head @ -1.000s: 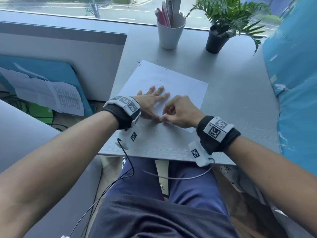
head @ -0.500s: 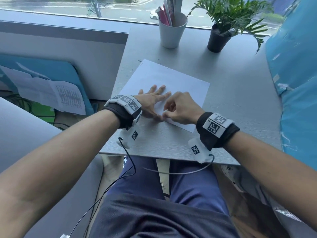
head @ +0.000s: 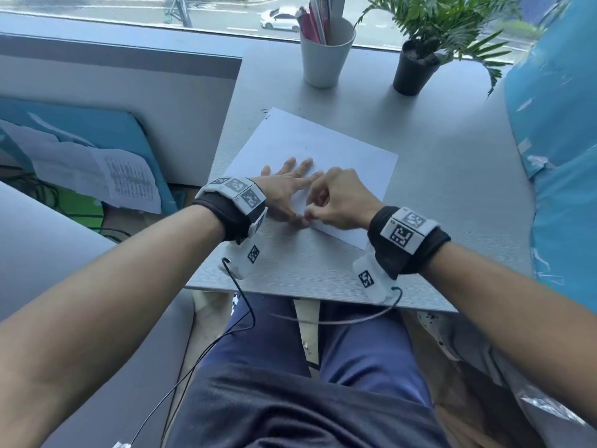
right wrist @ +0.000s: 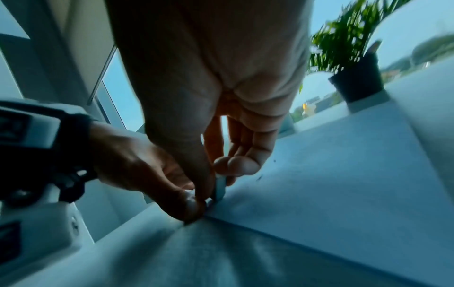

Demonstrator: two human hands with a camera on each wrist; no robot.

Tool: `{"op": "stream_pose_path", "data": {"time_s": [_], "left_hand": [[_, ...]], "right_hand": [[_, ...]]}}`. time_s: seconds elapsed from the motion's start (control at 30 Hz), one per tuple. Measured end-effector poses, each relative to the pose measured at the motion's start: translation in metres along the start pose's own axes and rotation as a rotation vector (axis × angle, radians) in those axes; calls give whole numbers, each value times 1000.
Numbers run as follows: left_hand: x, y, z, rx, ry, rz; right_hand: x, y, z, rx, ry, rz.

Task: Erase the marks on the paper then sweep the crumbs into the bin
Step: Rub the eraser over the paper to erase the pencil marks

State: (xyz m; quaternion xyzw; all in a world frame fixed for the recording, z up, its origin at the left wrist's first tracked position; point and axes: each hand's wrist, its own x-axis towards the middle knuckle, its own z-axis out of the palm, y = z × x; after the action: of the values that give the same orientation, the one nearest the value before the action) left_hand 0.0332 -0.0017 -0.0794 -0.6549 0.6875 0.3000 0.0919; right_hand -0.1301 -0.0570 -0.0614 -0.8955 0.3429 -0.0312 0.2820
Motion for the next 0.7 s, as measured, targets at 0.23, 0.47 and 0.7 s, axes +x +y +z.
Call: {"op": "stream_pose_path", "data": {"time_s": [0.23,0.47,0.7], "left_hand": [[0,1,0,11,-8,0],[1,1,-2,27,-21,3],[3,1,-4,16,-24,-4]], "right_hand": [[5,3,0,20,52,57],[10,9,-5,89,84,98],[17,11,-10,100,108,107]]}}
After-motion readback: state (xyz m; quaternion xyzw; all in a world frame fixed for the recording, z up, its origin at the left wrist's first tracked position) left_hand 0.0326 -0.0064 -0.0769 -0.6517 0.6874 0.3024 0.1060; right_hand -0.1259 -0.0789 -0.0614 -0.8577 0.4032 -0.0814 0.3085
